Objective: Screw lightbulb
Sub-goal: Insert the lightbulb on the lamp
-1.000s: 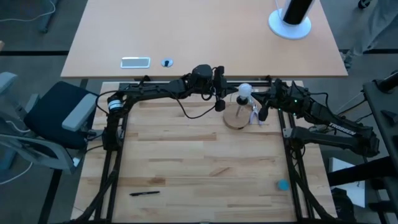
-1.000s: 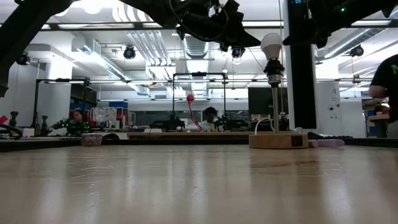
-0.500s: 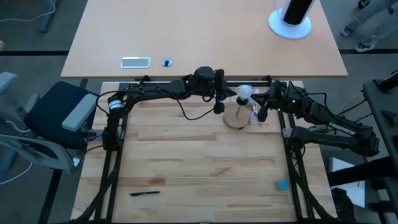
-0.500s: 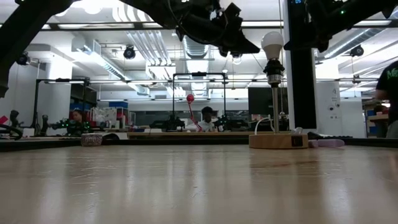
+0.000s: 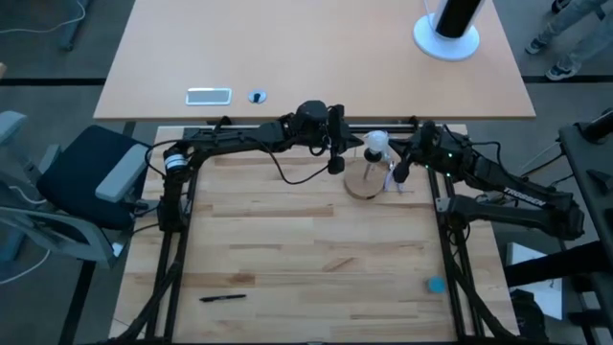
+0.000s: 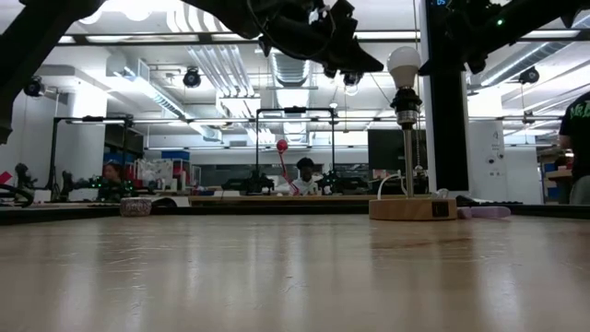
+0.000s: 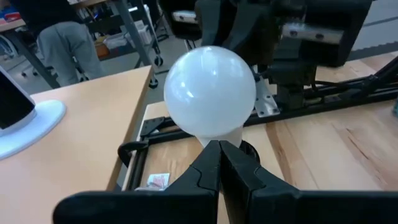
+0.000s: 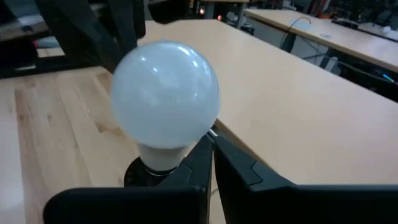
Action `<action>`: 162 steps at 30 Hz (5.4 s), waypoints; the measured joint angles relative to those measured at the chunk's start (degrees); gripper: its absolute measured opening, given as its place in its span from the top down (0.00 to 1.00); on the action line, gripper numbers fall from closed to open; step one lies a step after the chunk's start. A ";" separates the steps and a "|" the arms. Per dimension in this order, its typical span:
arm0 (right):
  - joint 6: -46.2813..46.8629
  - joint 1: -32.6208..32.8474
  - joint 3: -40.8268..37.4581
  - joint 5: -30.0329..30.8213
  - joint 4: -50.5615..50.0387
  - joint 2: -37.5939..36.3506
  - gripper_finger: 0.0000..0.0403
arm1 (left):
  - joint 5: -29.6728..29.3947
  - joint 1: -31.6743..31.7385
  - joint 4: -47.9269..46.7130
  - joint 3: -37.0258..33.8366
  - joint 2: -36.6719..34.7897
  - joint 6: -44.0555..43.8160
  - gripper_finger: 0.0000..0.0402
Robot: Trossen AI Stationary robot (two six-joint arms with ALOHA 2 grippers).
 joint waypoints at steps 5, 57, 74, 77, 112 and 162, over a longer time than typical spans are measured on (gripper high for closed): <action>-0.02 0.00 0.00 -0.01 1.23 1.79 0.97 | 0.00 0.01 0.10 0.00 0.00 0.00 1.00; 4.80 0.47 0.28 -7.69 -3.02 -1.71 0.97 | -0.59 -0.15 1.99 0.02 1.86 -2.18 1.00; -0.70 0.35 0.24 -1.22 2.82 0.42 0.97 | -0.46 -0.63 4.71 0.02 -0.04 -1.96 1.00; -0.40 0.35 0.24 -1.12 2.64 0.91 0.97 | -0.48 -0.67 4.68 0.02 -0.04 -1.94 1.00; 0.93 0.24 0.24 -1.03 0.04 -1.63 0.97 | 2.49 -0.56 3.84 -0.37 -0.34 -1.92 1.00; 5.08 0.46 0.24 -8.73 3.57 1.65 0.97 | -5.90 0.09 1.81 -0.37 -0.48 -1.09 1.00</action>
